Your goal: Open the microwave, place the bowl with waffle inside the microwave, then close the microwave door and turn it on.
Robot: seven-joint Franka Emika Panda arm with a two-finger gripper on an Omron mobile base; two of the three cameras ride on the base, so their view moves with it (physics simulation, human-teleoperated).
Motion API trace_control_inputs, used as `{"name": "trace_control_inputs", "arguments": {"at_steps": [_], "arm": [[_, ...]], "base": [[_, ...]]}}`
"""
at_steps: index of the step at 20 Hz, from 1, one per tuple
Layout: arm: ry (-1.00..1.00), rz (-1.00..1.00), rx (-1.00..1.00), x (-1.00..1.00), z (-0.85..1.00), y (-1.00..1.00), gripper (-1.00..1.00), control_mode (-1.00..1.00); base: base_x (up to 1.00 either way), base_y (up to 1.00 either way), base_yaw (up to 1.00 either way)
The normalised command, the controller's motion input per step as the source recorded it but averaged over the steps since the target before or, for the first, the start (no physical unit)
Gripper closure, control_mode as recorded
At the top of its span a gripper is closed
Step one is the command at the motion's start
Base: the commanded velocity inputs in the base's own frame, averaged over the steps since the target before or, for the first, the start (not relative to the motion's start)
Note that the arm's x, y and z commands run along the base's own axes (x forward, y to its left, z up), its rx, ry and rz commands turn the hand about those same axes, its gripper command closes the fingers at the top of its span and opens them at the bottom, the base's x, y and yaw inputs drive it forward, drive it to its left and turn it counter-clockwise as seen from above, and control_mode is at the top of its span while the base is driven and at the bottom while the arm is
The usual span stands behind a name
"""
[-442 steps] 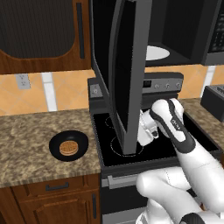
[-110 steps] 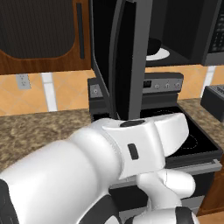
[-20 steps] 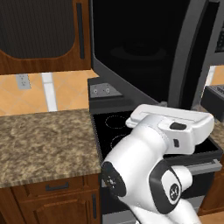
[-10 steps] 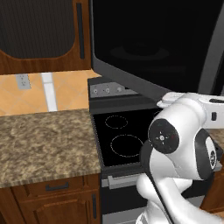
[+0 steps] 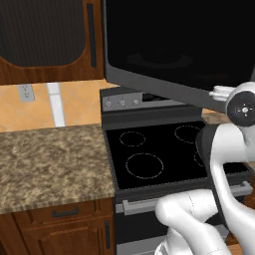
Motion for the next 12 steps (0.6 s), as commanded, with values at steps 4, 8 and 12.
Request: {"name": "trace_control_inputs", "arguments": {"at_steps": [4,8,12], "arm": [[0.02,0.20,0.14,0.96,0.00,-0.50,-1.00,-1.00],[0.01,0.23,0.14,0.99,0.00,-0.47,-1.00,-1.00],[0.00,0.24,0.15,0.95,0.00,-0.44,-1.00,-1.00]], "base": [[0.00,0.00,0.00],[0.00,0.00,0.00],[0.00,0.00,0.00]]}}
